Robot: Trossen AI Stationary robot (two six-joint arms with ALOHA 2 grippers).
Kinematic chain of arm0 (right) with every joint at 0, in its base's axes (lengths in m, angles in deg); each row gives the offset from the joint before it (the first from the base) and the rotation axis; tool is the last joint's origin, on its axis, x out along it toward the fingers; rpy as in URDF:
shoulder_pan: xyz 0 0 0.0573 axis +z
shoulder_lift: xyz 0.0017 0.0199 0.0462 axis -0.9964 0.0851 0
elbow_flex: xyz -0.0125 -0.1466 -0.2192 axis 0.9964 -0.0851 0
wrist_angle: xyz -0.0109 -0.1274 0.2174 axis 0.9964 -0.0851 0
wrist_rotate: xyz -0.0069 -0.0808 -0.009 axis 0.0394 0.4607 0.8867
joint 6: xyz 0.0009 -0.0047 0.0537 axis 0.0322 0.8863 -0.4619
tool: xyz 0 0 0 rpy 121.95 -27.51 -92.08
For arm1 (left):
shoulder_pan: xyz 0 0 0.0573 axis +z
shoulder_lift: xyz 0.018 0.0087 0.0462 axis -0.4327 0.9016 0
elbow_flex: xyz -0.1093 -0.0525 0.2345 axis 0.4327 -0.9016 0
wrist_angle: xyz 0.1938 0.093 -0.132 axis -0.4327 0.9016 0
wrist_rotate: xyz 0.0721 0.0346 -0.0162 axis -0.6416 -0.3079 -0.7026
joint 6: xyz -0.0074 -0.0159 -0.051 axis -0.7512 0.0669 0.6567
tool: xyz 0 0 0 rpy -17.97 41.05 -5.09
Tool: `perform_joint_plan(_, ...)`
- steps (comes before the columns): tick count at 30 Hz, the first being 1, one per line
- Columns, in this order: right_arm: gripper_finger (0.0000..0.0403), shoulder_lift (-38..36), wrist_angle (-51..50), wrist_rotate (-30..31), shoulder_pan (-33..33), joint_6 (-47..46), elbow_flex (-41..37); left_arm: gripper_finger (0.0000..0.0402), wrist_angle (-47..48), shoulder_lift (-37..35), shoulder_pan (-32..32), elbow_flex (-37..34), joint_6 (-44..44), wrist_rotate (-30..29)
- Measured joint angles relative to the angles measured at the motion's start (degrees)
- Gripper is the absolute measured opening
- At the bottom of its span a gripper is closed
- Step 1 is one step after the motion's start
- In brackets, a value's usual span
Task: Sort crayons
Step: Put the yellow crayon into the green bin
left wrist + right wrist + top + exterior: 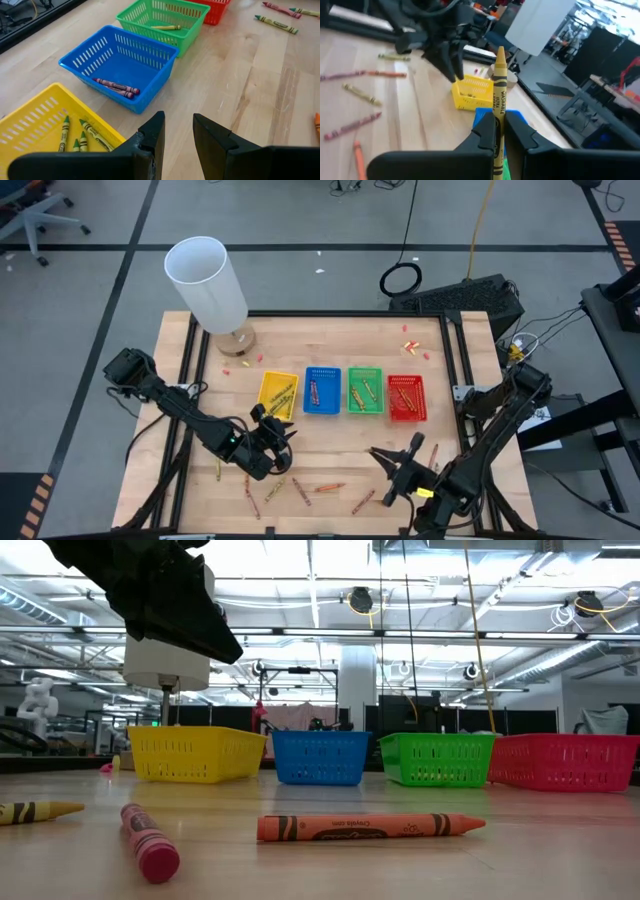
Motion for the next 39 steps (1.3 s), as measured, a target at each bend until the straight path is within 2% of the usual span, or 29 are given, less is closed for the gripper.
perform_joint_plan(8, 0.0004, 3.1, 0.72, -3.97, 0.02, 5.26, -0.02, 0.01, 0.0, 0.0, 0.0, 0.0, 0.04, 0.01)
perform_joint_plan(15, 0.0004, 3.15, 0.83, -4.38, 0.02, 7.18, -0.02, 0.01, -0.04, 0.0, 0.34, 0.0, 0.06, 0.01)
perform_joint_plan(23, 0.0004, 3.16, 1.25, -11.75, -0.02, 15.06, -0.02, 0.01, -0.06, 0.0, 0.31, 0.0, 0.03, 0.01)
perform_joint_plan(39, 0.0004, 3.16, 1.76, -13.04, 0.02, 16.25, -0.02, 0.01, -0.07, 0.0, 0.34, -0.02, 0.04, 0.03)
